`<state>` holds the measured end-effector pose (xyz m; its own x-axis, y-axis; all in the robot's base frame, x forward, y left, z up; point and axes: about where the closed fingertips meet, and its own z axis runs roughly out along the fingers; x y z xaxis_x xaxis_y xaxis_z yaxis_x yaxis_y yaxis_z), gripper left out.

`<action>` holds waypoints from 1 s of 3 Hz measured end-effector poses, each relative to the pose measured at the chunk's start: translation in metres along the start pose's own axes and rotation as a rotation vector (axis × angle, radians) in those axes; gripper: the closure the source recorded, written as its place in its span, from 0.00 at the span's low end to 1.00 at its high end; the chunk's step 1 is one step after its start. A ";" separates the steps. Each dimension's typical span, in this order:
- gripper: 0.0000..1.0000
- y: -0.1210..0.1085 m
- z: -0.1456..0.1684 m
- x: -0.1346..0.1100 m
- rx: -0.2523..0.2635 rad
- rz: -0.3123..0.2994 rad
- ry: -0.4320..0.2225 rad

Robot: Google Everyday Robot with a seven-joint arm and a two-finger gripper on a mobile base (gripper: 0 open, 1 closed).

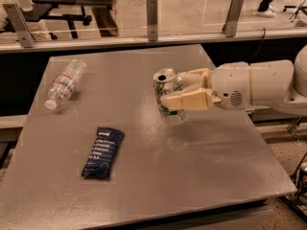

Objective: Place 7up can upright

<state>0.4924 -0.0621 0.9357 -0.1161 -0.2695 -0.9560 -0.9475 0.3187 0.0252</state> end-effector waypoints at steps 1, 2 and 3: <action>0.98 -0.004 0.000 0.014 -0.020 -0.019 -0.080; 0.67 -0.007 -0.001 0.024 -0.038 -0.038 -0.152; 0.45 -0.008 -0.002 0.031 -0.049 -0.044 -0.192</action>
Offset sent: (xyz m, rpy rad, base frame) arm 0.0049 -0.0194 -0.0295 0.1741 -0.0932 0.0435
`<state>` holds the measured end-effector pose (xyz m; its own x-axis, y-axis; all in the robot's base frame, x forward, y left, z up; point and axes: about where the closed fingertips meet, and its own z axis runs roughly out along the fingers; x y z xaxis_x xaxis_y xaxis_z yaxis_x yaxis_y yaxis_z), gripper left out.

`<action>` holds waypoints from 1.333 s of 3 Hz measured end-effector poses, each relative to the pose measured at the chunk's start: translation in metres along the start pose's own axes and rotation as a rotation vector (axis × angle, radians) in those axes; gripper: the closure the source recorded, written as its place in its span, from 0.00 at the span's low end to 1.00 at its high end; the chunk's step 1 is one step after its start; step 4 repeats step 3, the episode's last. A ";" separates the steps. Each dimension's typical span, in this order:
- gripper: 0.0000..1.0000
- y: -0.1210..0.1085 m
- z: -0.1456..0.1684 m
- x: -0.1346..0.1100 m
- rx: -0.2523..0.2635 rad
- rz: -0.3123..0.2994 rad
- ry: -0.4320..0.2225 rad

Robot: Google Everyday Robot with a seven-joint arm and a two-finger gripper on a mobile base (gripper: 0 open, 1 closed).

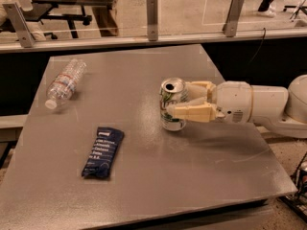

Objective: Place 7up can upright

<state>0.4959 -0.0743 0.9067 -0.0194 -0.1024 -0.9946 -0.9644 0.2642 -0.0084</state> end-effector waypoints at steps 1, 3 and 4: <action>0.13 -0.001 0.000 0.007 -0.013 -0.003 -0.025; 0.00 0.000 0.002 0.006 -0.016 -0.004 -0.023; 0.00 0.000 0.002 0.006 -0.016 -0.004 -0.023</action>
Offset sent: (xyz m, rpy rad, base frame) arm 0.0004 -0.0015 -0.0058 0.0193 -0.0067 0.0099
